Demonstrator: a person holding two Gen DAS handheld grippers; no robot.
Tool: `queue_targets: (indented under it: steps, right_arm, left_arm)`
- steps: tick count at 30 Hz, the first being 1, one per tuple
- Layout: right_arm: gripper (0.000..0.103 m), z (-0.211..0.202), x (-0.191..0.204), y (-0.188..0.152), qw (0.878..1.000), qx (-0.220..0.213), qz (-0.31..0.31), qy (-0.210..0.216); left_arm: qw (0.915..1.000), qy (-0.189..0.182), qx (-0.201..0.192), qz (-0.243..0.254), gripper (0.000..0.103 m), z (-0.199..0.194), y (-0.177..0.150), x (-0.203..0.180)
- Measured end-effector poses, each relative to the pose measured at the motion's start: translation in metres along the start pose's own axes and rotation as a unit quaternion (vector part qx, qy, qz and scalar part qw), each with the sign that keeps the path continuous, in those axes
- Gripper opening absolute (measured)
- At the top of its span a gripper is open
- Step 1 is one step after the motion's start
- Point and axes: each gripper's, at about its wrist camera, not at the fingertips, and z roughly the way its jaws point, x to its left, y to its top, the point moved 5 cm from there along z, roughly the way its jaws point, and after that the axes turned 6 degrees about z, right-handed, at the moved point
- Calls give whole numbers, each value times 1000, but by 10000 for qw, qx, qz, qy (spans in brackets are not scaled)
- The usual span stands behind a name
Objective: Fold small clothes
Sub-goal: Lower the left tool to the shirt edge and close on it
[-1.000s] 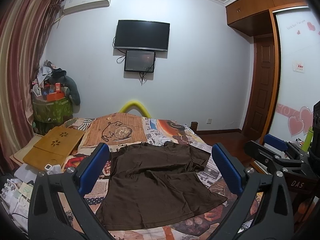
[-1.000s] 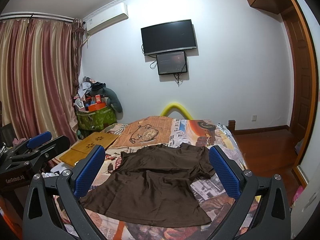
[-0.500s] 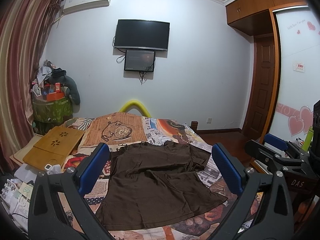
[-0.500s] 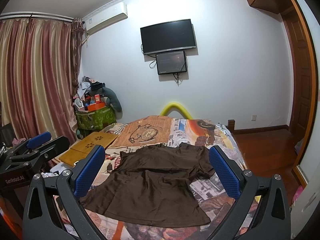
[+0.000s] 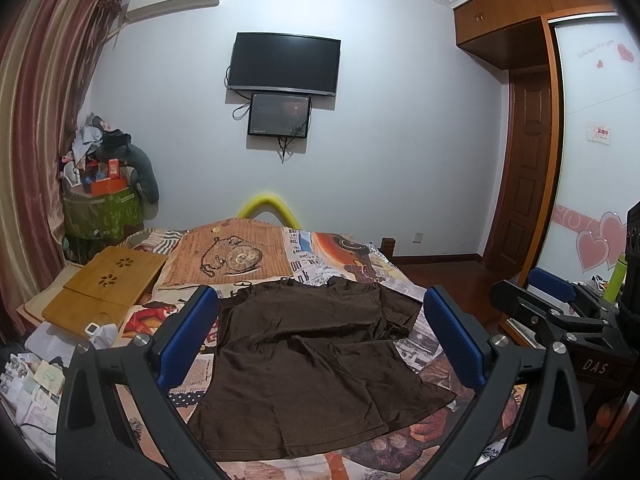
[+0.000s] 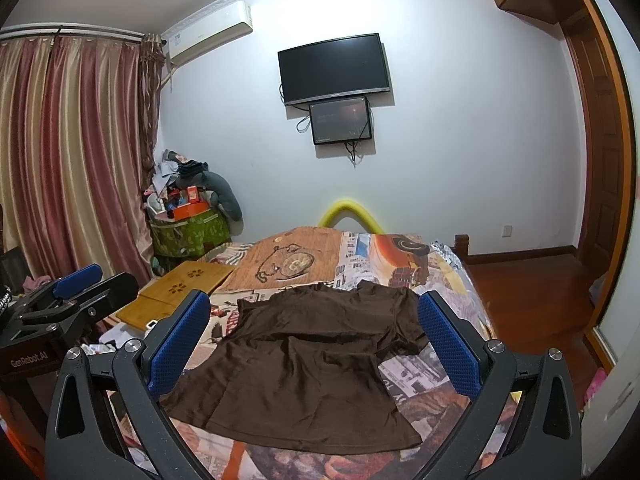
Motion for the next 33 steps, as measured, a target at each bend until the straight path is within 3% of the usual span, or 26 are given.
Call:
queue_targets:
  steps: [9,17,25,29,33]
  right_arm:
    - [103,31,-17,-9,9993,292,10,-243]
    - [103,87,-59,-11,9954,757,151,-563]
    - [103,160,-124,-33,9804,1595,404,-1087]
    - [99,187,-156,-46,9695,2013,564,-1281]
    - [91,208,-184,-52,9603,2259,793,-1432]
  left_arm:
    - [9985,203,409,-286,103,51,-7,39]
    - [9927,794,740,-521,103,127,-16,108]
    - [9751,1069,1761,-819,103,233,-54,177]
    - [9610,1131,2372,-866,103,277,-84,199]
    - [9499,1235,2729,-893,89,306,-109,212]
